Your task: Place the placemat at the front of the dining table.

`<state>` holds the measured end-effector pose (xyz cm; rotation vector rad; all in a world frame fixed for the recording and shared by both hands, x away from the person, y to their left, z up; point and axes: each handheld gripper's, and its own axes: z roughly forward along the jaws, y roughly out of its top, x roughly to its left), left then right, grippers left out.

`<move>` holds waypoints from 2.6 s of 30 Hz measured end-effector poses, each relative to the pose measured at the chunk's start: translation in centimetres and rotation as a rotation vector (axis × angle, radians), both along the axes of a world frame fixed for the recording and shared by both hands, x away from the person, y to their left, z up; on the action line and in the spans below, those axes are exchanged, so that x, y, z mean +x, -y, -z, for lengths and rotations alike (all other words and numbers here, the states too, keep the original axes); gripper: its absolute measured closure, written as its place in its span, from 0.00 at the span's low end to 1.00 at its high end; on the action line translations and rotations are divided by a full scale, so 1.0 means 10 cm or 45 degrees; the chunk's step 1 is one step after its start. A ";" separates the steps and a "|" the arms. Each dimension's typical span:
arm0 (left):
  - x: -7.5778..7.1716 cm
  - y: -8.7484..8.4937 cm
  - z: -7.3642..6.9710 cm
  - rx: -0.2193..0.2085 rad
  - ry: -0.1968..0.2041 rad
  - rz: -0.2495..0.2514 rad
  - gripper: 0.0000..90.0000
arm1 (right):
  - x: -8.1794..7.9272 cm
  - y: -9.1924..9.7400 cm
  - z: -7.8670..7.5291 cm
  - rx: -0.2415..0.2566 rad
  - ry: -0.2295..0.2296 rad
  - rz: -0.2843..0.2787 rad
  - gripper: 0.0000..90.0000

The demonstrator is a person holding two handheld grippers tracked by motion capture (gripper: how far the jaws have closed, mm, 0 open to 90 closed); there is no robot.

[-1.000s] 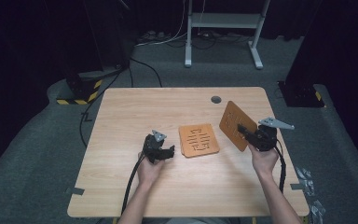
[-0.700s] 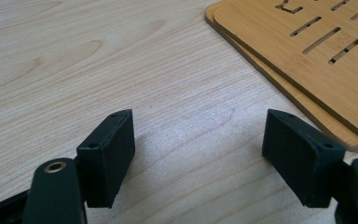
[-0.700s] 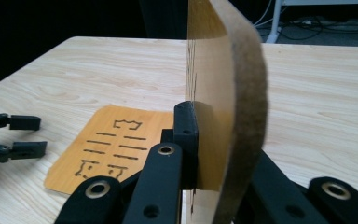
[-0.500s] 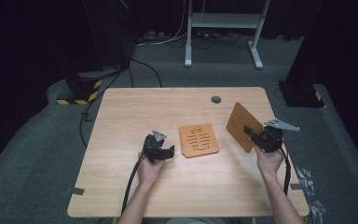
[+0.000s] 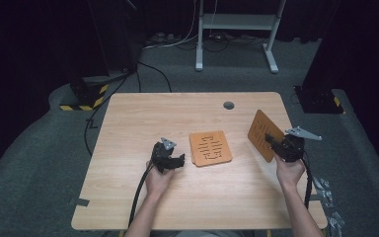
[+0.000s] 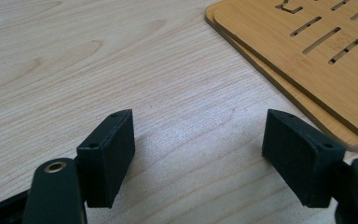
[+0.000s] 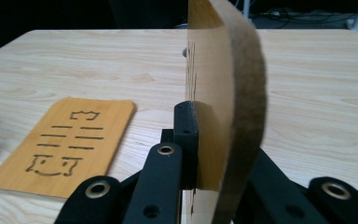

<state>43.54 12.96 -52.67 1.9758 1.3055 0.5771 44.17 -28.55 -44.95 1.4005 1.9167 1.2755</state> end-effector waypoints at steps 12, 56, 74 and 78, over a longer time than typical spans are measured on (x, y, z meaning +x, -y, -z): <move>0.00 0.00 0.00 0.002 0.001 0.000 0.28 | 0.06 0.09 0.16 -0.019 -0.029 0.080 0.95; 0.00 0.00 0.00 0.001 0.002 0.003 0.28 | 0.11 0.13 0.22 -0.093 -0.073 0.195 0.46; 0.00 0.00 0.00 0.000 0.001 0.002 0.28 | -0.04 0.07 0.12 -0.065 -0.019 0.130 0.46; 0.00 0.00 0.00 0.000 0.001 0.002 0.28 | -0.09 0.04 0.12 -0.052 -0.015 0.115 0.46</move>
